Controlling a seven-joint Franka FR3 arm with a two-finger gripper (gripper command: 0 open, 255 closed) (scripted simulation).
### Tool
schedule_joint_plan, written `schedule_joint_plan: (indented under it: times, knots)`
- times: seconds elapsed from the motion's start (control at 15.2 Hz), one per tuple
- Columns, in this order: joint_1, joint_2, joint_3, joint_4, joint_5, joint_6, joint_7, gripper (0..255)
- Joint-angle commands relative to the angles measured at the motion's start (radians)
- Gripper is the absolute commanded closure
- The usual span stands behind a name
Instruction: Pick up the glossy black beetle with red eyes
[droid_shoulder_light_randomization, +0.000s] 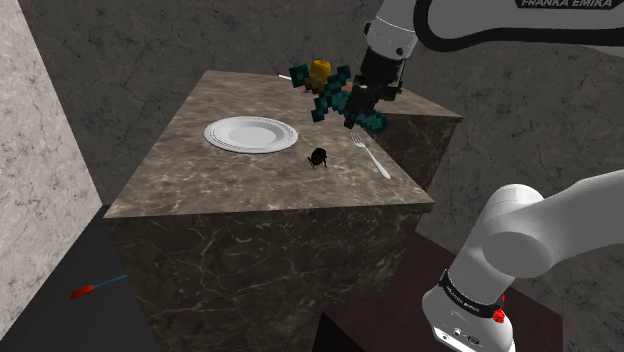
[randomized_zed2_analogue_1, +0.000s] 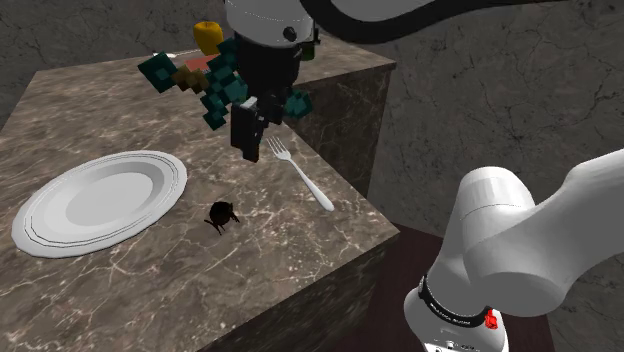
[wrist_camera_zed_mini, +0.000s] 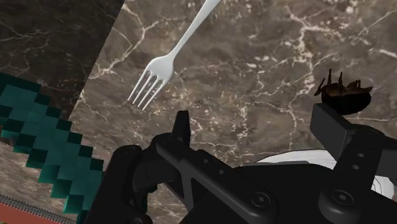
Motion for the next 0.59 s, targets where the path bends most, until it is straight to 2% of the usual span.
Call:
schedule_joint_plan:
  times: [0.0,0.4,0.53]
  knots:
    - [0.015,0.033,0.037,-0.004,0.011,0.037,0.028,0]
    - [0.052,0.145,0.151,0.008,0.027,0.136,0.115,0]
    - [0.055,0.156,0.163,-0.002,0.027,0.157,0.125,0]
